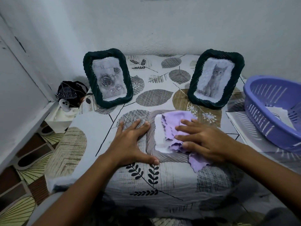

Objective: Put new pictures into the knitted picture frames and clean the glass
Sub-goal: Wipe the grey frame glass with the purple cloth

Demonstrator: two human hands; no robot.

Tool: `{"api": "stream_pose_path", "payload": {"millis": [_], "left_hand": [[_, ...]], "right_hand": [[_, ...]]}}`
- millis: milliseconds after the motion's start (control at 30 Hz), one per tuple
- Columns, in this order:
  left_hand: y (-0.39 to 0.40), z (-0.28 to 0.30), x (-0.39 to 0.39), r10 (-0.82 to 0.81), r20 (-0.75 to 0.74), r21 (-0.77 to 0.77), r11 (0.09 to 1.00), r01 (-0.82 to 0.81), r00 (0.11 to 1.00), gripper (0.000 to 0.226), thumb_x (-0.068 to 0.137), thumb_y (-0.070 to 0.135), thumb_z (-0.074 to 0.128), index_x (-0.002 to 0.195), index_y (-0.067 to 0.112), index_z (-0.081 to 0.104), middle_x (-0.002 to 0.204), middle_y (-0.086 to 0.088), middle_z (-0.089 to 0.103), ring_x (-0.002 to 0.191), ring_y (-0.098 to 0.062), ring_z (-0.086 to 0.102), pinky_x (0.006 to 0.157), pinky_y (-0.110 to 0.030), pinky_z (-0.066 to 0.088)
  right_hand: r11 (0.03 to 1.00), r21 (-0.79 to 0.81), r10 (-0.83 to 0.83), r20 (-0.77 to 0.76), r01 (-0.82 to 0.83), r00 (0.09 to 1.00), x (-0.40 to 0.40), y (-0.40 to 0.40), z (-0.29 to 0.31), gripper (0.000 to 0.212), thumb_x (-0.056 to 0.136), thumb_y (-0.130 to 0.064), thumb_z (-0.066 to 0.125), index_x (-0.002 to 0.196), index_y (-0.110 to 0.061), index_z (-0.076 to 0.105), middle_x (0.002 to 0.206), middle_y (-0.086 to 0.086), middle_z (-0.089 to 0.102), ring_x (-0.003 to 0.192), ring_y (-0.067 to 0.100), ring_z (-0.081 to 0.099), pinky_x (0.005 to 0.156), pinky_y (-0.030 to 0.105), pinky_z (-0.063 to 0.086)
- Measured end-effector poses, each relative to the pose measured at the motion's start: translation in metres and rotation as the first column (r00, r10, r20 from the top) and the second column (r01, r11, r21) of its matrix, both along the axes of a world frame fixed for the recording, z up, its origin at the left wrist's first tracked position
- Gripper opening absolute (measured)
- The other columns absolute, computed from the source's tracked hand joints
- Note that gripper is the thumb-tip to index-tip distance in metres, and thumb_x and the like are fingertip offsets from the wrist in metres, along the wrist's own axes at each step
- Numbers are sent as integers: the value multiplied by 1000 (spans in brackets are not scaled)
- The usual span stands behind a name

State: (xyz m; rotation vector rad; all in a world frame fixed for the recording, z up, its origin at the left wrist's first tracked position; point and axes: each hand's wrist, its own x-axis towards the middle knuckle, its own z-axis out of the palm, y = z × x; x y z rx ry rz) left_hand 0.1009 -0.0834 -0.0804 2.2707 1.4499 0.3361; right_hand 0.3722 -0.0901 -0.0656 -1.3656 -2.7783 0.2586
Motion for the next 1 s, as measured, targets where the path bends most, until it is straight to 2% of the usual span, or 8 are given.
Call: {"api": "stream_pose_path", "payload": {"millis": [133, 267, 533, 633, 733, 833, 933, 1000], "left_hand": [[0, 0, -1, -14, 2, 14, 1000, 14, 1000, 141, 29, 97, 46, 151, 32, 18, 157, 11, 10, 108, 26, -37, 109, -33, -26], [-1, 3, 0, -5, -17, 6, 1000, 5, 1000, 145, 25, 99, 43, 151, 34, 16, 156, 13, 6, 114, 18, -35, 108, -33, -26], [-4, 5, 1, 53, -12, -57, 997, -53, 999, 148, 17, 99, 40, 150, 40, 11, 160, 4, -5, 120, -3, -34, 103, -34, -17], [-3, 5, 1, 48, -8, -53, 997, -48, 999, 149, 17, 99, 40, 150, 38, 13, 160, 4, 0, 118, 1, -35, 104, -33, -21], [-3, 5, 1, 44, -12, -53, 998, -44, 999, 148, 18, 99, 41, 150, 38, 14, 160, 4, 0, 123, -2, -27, 104, -34, -21], [-2, 4, 0, 27, -3, -33, 999, -27, 1000, 148, 19, 100, 41, 150, 37, 14, 154, 12, -4, 124, -1, -28, 106, -35, -22], [0, 1, -1, 0, -15, 2, 1000, 0, 1000, 145, 24, 100, 42, 151, 35, 16, 149, 16, -3, 121, 7, -37, 110, -34, -23], [1, -1, -2, -8, -20, 10, 1000, 8, 1000, 142, 27, 99, 44, 151, 34, 16, 157, 7, 5, 129, 4, -27, 113, -37, -22]], "right_hand": [[988, 67, -150, 120, 143, 981, -6, 29, 3, 99, 77, -76, -17, 146, -27, 35, 157, 5, 24, 146, 25, 15, 116, 36, 13], [978, 71, -205, 136, 197, 969, -26, 52, -3, 106, 68, -78, -23, 150, -28, 23, 160, 6, 14, 147, 28, 5, 117, 41, 9], [998, -14, -62, 49, 62, 997, -43, 20, -7, 86, 77, -75, -8, 147, -37, 24, 158, -6, 6, 146, 16, 0, 112, 35, -10], [999, -45, -26, -16, 26, 1000, -40, 2, -7, 76, 82, -73, 1, 142, -40, 33, 156, -11, 13, 144, 8, 4, 117, 36, -1], [999, -37, 18, -88, -21, 996, -25, -12, -4, 67, 90, -69, 12, 134, -35, 50, 151, -9, 33, 143, 8, 18, 117, 32, 9], [995, 86, 51, -136, -39, 989, -10, -17, -4, 56, 96, -61, 27, 118, -29, 67, 134, -5, 58, 134, 15, 43, 110, 38, 36], [979, 202, 31, -76, -16, 997, -5, -7, -3, 64, 98, -59, 20, 106, -24, 73, 115, 0, 69, 119, 22, 56, 98, 38, 48], [980, 194, -39, -26, 43, 999, -8, 4, 0, 76, 96, -63, 9, 111, -21, 70, 117, 4, 68, 119, 27, 55, 97, 41, 47]]}}
